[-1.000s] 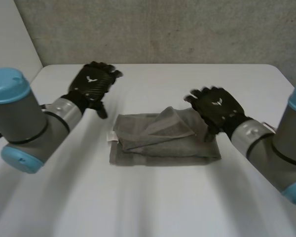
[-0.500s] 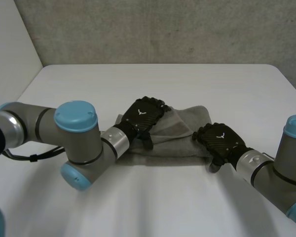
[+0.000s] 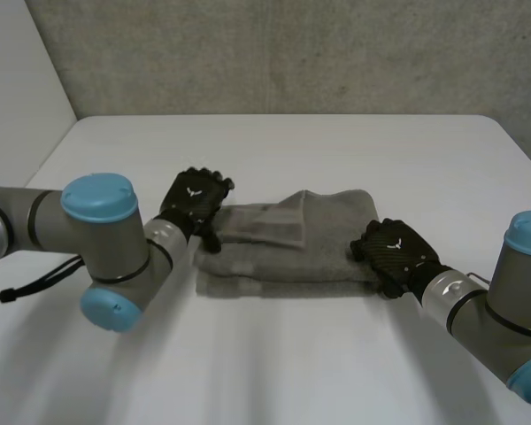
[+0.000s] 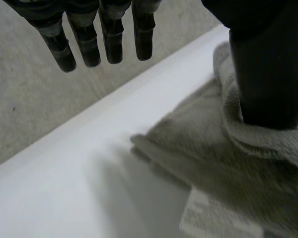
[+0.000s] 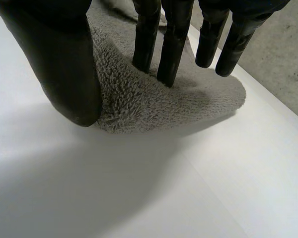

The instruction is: Fold the towel.

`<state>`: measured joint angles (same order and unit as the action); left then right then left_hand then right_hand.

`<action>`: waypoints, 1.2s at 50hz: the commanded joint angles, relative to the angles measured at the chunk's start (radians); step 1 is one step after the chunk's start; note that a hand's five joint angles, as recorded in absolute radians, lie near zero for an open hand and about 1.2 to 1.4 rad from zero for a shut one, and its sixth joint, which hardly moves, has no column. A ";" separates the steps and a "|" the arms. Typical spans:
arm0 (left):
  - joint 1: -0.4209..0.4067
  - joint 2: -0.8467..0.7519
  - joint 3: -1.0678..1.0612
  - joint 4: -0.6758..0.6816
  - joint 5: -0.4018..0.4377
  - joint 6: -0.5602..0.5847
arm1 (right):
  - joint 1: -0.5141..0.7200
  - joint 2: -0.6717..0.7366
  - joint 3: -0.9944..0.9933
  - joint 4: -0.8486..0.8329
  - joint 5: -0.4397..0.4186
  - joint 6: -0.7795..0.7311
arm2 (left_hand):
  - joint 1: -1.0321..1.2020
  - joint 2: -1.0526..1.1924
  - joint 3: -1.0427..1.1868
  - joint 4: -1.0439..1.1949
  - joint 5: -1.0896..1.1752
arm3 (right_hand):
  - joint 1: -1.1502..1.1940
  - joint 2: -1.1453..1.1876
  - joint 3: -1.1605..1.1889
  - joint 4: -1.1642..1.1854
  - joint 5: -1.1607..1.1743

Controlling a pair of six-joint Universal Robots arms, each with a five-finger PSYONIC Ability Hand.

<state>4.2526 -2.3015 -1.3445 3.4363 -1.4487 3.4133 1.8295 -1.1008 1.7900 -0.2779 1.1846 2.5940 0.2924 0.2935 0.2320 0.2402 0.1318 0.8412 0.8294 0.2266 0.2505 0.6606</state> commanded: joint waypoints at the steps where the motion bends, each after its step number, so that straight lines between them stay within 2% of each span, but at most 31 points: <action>1: -0.003 0.074 -0.102 -0.017 0.005 0.012 | -0.002 -0.001 0.000 0.000 0.001 -0.003 | 0.018 0.017 -0.057 -0.066 0.004 | 0.238 0.250 -0.052 -0.076 0.244; 3: -0.007 0.096 -0.122 -0.017 0.005 0.012 | -0.010 -0.002 0.002 0.005 0.004 -0.002 | 0.018 0.017 -0.057 -0.066 0.004 | 0.327 0.339 -0.052 -0.076 0.333; 5: -0.014 0.120 -0.142 -0.017 -0.001 0.017 | -0.015 -0.019 0.012 0.011 -0.002 -0.002 | 0.021 0.020 -0.057 -0.066 0.007 | 0.554 0.566 -0.052 -0.076 0.560; 12: -0.017 0.108 -0.085 -0.009 -0.039 0.020 | -0.019 -0.050 0.043 0.019 -0.020 -0.005 | 0.053 0.052 -0.057 -0.066 0.039 | 0.555 0.567 -0.052 -0.076 0.561; 17: -0.020 0.105 -0.056 -0.005 -0.036 0.011 | -0.024 -0.054 0.054 0.039 -0.023 -0.025 | 0.033 0.032 -0.057 -0.066 0.019 | 0.555 0.567 -0.052 -0.076 0.561; 23: -0.083 0.097 -0.058 0.014 0.043 -0.002 | -0.013 -0.053 0.055 0.042 -0.023 -0.031 | 0.027 0.026 -0.057 -0.066 0.013 | 0.555 0.567 -0.052 -0.076 0.561; 28: -0.094 0.087 -0.064 0.012 0.082 -0.002 | -0.013 -0.048 0.055 0.042 -0.023 -0.031 | 0.027 0.026 -0.057 -0.066 0.013 | 0.555 0.567 -0.052 -0.076 0.561; 42: -0.102 0.011 -0.002 0.031 0.088 0.008 | -0.018 -0.050 0.052 0.042 -0.023 -0.029 | 0.030 0.029 -0.057 -0.066 0.016 | 0.555 0.567 -0.052 -0.076 0.561; 47: -0.099 -0.073 0.096 0.105 0.076 0.011 | -0.022 -0.050 0.051 0.042 -0.023 -0.031 | 0.041 0.040 -0.057 -0.066 0.028 | 0.555 0.567 -0.052 -0.076 0.561; 53: -0.092 -0.148 0.202 0.126 0.059 0.014 | -0.029 -0.051 0.052 0.045 -0.022 -0.031 | 0.047 0.046 -0.057 -0.066 0.033 | 0.555 0.567 -0.052 -0.076 0.561; 58: -0.053 -0.147 0.222 0.124 -0.056 0.014 | -0.029 -0.053 0.055 0.063 -0.022 -0.034 | 0.050 0.049 -0.057 -0.066 0.036 | 0.555 0.567 -0.052 -0.076 0.561; 60: -0.040 -0.127 0.202 0.124 -0.070 0.015 | -0.029 -0.054 0.057 0.063 -0.023 -0.034 | 0.050 0.049 -0.057 -0.066 0.036 | 0.555 0.567 -0.052 -0.076 0.561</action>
<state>4.1758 -2.4544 -1.1254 3.5637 -1.4424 3.4264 1.8010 -1.1530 1.8436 -0.2252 1.1625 2.5617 0.3214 0.3235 0.2320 0.2402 0.1612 1.2500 1.2370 0.2266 0.2505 1.1459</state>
